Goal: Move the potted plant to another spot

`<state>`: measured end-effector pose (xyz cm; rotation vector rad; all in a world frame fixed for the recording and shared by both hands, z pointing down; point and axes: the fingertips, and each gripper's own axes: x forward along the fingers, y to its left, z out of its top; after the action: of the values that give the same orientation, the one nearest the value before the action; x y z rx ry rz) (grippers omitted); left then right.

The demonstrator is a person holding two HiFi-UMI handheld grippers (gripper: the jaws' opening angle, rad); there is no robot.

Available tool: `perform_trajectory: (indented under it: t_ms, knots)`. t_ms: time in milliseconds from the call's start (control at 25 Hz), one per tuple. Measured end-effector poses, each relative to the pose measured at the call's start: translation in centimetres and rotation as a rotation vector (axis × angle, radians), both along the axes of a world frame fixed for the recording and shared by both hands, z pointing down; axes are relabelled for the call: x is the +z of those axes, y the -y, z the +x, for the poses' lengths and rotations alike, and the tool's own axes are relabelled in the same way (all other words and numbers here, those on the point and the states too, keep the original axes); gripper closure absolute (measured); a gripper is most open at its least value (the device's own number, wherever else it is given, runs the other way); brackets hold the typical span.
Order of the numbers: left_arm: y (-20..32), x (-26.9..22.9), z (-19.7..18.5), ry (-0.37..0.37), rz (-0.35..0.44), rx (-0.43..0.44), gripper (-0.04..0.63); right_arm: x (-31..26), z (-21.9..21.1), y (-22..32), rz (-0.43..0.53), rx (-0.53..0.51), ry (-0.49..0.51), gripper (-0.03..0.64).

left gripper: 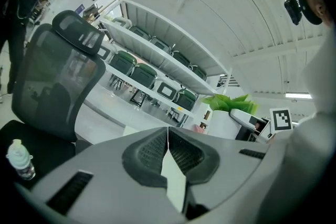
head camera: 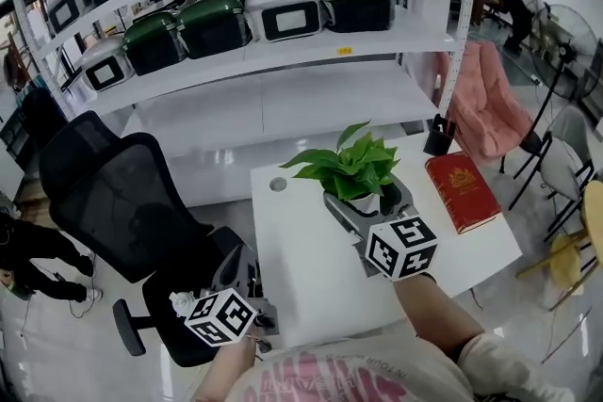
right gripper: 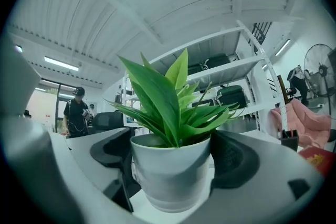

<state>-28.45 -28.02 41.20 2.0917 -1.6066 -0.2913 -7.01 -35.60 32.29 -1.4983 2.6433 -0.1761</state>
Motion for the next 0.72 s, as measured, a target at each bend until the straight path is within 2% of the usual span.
perform_trajectory:
  t_ms: [320,720]
  knots:
    - [-3.9,-0.3,0.5,-0.014,-0.009,-0.114,0.571,-0.5,-0.8,-1.7,-0.011,-0.118,-0.006,0.123]
    - [-10.7,0.4,1.5,0.012,-0.030,-0.218,0.571,0.6,-1.5,-6.0,-0.031,-0.234,0.005,0.123]
